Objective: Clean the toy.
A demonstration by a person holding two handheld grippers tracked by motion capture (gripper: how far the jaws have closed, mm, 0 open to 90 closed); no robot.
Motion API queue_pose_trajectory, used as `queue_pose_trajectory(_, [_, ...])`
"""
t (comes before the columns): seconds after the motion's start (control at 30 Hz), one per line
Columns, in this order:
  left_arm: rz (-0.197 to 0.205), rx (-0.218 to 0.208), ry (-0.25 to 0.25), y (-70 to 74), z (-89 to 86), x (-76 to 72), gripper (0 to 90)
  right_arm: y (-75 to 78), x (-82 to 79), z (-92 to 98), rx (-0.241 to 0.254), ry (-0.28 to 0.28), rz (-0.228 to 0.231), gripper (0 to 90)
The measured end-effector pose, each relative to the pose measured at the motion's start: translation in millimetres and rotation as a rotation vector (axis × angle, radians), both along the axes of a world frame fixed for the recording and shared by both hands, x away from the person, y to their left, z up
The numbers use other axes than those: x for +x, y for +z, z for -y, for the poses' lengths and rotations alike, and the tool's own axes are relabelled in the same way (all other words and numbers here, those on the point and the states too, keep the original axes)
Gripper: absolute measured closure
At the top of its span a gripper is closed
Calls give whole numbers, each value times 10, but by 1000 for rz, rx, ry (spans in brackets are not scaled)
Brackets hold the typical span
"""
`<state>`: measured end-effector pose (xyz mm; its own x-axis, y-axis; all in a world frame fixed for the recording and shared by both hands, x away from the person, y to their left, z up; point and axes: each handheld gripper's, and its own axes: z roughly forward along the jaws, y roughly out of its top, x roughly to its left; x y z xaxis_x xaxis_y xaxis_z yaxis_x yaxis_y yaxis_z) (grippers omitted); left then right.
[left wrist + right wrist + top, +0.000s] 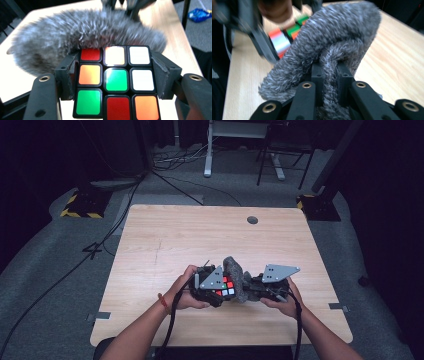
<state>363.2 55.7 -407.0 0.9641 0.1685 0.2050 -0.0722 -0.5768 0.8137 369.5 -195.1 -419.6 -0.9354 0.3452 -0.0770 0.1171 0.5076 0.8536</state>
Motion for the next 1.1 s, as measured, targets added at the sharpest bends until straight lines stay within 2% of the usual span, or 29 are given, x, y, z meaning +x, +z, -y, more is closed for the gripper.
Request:
queue_pose_trajectory(0.03, [-2, -17, 0, 17, -14, -4, 338, -25, 15, -1, -13, -5, -9, 804])
queue_pose_trajectory(0.1, [16, -22, -3, 32, -30, -14, 338, -75, 51, -3, -22, -3, -49, 804])
queue_pose_trajectory(0.17, [13, -28, -1, 33, -42, -8, 338, -115, 85, 3, -18, -2, -73, 804])
queue_pose_trajectory(0.3, [5, -54, -13, 46, -53, 1, 338, -178, 129, 6, -32, -10, -103, 803])
queue_pose_trajectory(0.43, [-4, -98, -25, 52, -68, -2, 337, -167, 136, 22, 11, 21, -128, 803])
queue_pose_trajectory(0.5, [-20, -120, -32, 53, -84, 9, 336, -182, 146, 43, 69, 41, -174, 804])
queue_pose_trajectory(0.57, [-26, -123, -35, 36, -89, 25, 334, -202, 162, 57, 107, 56, -212, 804])
queue_pose_trajectory(0.63, [-41, -132, -35, 27, -100, 46, 332, -211, 173, 66, 123, 64, -226, 805])
queue_pose_trajectory(0.67, [-37, -119, -30, 20, -96, 52, 330, -210, 179, 77, 147, 73, -236, 805])
queue_pose_trajectory(0.73, [-17, -56, -5, -26, -53, 55, 330, -171, 183, 109, 214, 106, -265, 805])
queue_pose_trajectory(0.77, [-11, -27, -8, -78, -23, 54, 331, -145, 173, 111, 229, 113, -263, 805])
queue_pose_trajectory(0.83, [-2, 11, -9, -112, 20, 46, 334, -89, 124, 85, 206, 116, -225, 804])
queue_pose_trajectory(0.87, [5, 12, -10, -109, 25, 45, 334, -84, 108, 80, 194, 111, -214, 804])
queue_pose_trajectory(0.93, [20, 6, 6, -85, 21, 45, 335, -83, 122, 97, 197, 105, -217, 805])
queue_pose_trajectory(0.97, [20, -3, 5, -70, 14, 39, 336, -80, 134, 105, 186, 87, -203, 805])
queue_pose_trajectory(1.03, [14, -45, -11, -30, -13, 24, 336, -96, 155, 104, 128, 46, -175, 805])
queue_pose_trajectory(1.1, [27, -44, -19, -8, -10, 1, 336, -136, 170, 103, 89, 26, -169, 805])
